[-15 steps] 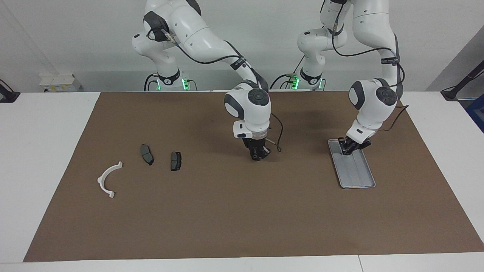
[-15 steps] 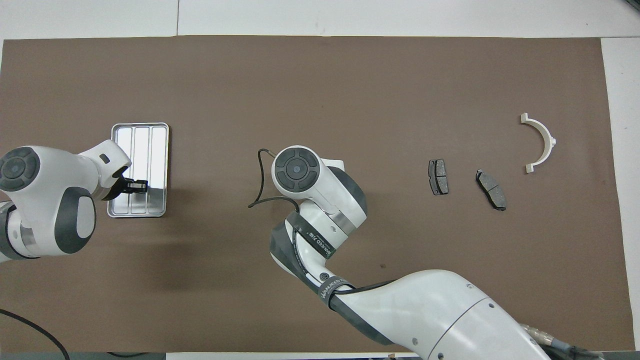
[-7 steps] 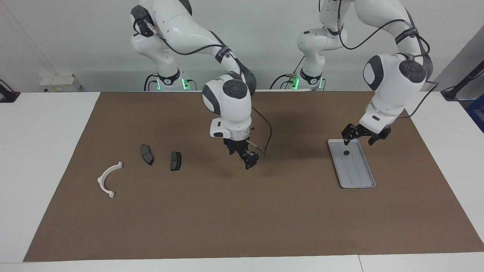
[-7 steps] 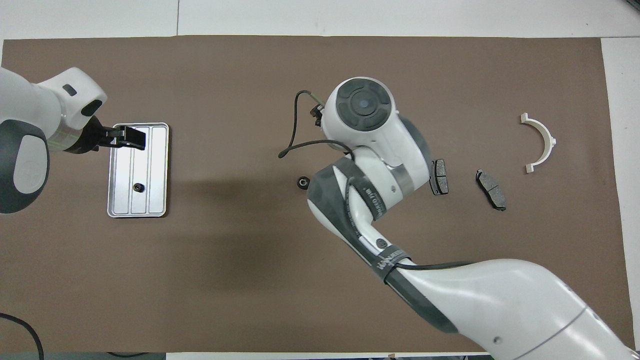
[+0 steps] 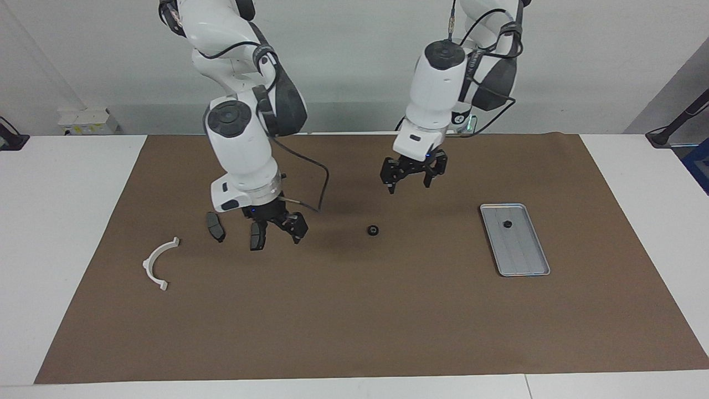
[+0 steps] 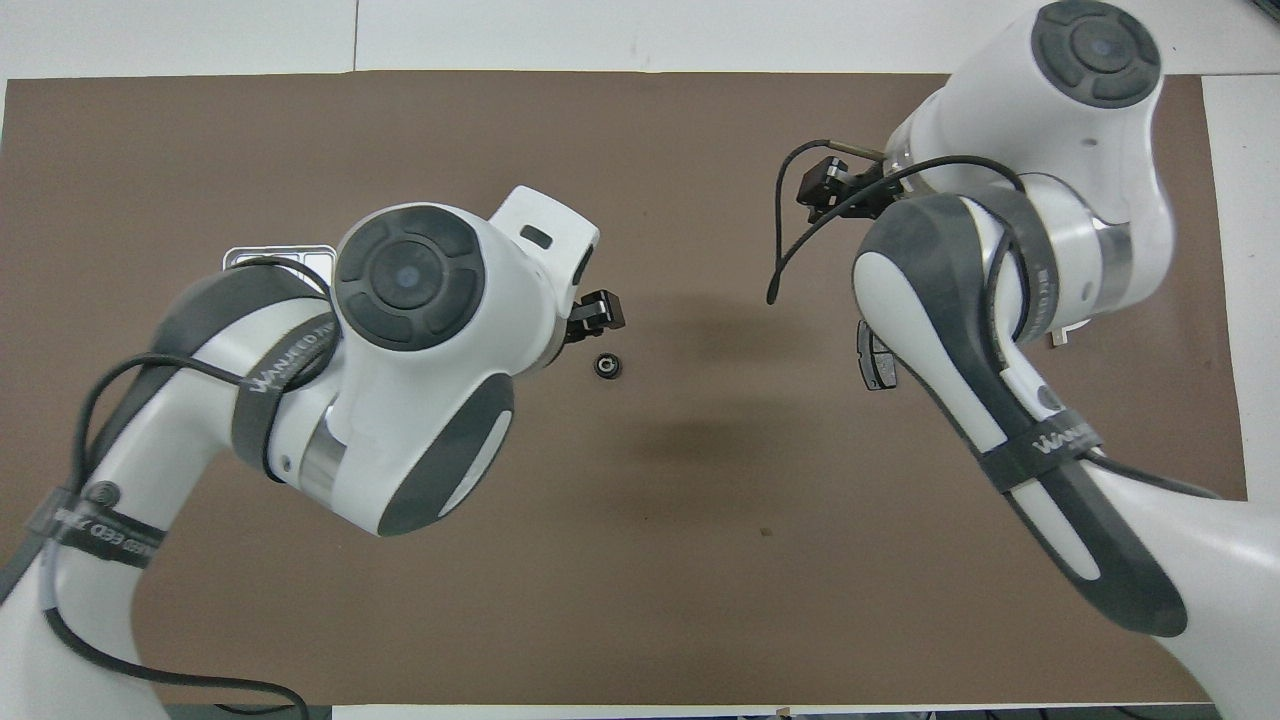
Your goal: Pick bearing gear from pile to tray
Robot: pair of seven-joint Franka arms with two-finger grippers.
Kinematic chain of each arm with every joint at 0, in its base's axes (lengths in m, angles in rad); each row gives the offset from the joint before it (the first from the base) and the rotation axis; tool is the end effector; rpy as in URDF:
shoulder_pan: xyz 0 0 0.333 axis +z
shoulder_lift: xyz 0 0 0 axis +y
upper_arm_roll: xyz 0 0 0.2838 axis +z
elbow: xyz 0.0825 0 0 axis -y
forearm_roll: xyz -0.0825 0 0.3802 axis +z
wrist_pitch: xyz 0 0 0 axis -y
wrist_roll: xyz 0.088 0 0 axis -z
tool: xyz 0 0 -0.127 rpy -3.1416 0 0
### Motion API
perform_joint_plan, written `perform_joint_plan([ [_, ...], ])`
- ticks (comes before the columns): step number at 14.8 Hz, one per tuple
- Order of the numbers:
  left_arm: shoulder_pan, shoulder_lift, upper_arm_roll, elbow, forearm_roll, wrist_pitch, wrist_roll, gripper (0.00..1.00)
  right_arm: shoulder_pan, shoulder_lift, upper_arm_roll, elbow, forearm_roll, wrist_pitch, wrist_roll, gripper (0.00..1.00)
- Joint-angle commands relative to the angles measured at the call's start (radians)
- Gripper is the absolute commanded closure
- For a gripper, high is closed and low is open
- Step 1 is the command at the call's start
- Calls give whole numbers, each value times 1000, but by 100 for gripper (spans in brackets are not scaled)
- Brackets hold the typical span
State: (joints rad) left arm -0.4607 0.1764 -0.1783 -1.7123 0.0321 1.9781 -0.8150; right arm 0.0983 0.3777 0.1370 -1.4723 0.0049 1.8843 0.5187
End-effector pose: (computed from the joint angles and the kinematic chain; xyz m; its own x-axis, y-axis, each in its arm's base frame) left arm 0.4995 -0.3616 0.4404 0.9835 0.1698 0.0628 0.1655 -0.9839 0.0675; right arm 0.6457 0.1443 0.4190 0.9566 -0.2912 0.0052 -0.2902 -0.9547 -0.0664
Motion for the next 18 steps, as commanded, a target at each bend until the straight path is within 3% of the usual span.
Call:
perform_joint_plan([
  [1, -58, 108, 19, 2, 99, 94, -122, 5, -109, -48, 16, -29, 20, -49, -295, 0],
  [5, -92, 265, 28, -1, 183, 246, -213, 5, -196, -111, 10, -39, -29, -106, -410, 0],
  [8, -78, 267, 26, -50, 186, 300, -213, 8, -192, -201, 6, -58, -88, -164, -414, 0],
  [14, -78, 233, 26, -180, 186, 380, -213, 9, -190, -396, 7, -111, -74, -275, -407, 0],
  [16, -79, 232, 25, -187, 181, 372, -217, 9, -169, -436, 6, -112, -71, -361, -401, 0],
  [18, -82, 232, 25, -185, 181, 367, -228, 11, -88, -444, -57, -111, -71, -414, -361, 0],
])
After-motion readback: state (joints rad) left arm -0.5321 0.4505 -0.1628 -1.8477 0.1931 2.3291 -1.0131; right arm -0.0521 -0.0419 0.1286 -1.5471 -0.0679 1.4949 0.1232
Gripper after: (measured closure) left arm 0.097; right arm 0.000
